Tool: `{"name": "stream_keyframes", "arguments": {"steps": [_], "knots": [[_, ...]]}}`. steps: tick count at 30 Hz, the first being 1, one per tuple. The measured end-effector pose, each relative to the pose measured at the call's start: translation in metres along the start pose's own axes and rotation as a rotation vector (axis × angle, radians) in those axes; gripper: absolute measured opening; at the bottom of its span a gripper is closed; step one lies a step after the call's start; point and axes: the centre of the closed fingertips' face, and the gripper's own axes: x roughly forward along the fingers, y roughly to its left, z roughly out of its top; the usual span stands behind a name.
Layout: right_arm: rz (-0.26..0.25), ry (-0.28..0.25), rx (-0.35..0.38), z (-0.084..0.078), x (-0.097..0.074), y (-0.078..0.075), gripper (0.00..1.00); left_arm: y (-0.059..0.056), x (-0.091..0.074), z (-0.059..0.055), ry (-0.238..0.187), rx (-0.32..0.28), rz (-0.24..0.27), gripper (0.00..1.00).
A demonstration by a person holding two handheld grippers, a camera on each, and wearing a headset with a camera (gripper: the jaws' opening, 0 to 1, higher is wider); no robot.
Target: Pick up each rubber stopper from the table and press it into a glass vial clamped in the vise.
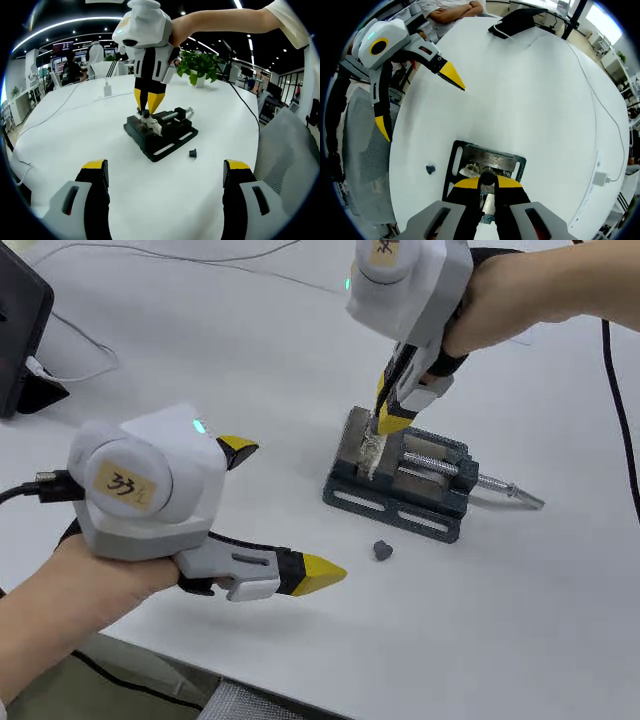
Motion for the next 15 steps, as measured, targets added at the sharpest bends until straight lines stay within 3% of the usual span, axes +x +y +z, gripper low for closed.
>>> {"name": "stream_keyframes", "arguments": {"steps": [11,15], "knots": [[0.005,-0.015,-0.088,-0.0007,-0.0016,0.0016,0.07,0.0025,-0.0030,-0.0022,0.005,-0.001,0.003,0.94],[0.000,-0.022,-0.087,0.0015,-0.0006,-0.0001,0.07,0.0027,-0.0030,-0.0029,0.006,-0.004,0.003,0.94]]}}
